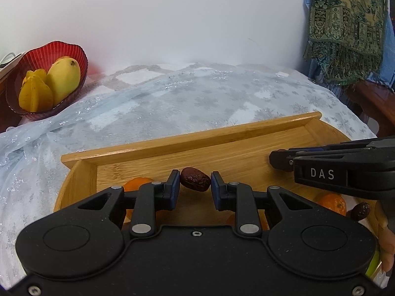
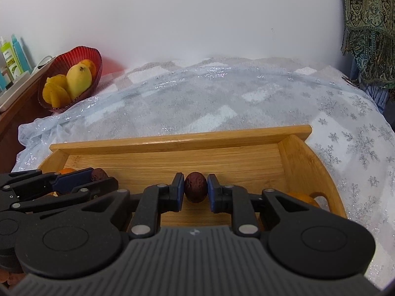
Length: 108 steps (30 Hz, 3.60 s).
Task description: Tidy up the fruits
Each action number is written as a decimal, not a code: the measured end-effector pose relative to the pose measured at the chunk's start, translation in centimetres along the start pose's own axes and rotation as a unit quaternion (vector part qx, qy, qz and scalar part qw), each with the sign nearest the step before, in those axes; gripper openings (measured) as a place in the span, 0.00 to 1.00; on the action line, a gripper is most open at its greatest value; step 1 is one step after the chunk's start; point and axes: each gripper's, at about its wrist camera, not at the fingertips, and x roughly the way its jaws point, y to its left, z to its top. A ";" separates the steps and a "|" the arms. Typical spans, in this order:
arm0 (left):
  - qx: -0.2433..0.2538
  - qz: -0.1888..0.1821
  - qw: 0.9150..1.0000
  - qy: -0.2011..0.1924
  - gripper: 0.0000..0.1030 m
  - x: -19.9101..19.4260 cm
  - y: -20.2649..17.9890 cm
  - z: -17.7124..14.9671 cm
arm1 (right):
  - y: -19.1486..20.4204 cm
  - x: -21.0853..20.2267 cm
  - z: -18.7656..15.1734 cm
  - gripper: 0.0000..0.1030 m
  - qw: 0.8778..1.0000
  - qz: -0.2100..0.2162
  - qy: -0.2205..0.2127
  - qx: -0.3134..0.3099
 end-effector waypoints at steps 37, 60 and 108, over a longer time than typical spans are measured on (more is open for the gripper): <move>-0.007 -0.035 0.999 0.012 0.27 0.4 -0.3 -0.5 | 0.0 0.0 0.0 0.28 1.000 0.001 0.002 0.000; -0.005 -0.035 0.999 0.008 0.44 -0.4 -0.5 -0.7 | 0.1 -1.1 -0.5 0.57 1.000 0.008 -0.028 -0.007; -0.018 -0.024 0.998 -0.046 0.71 -6.1 -0.1 -3.1 | -0.7 -5.9 -3.8 0.82 0.993 0.016 -0.116 -0.006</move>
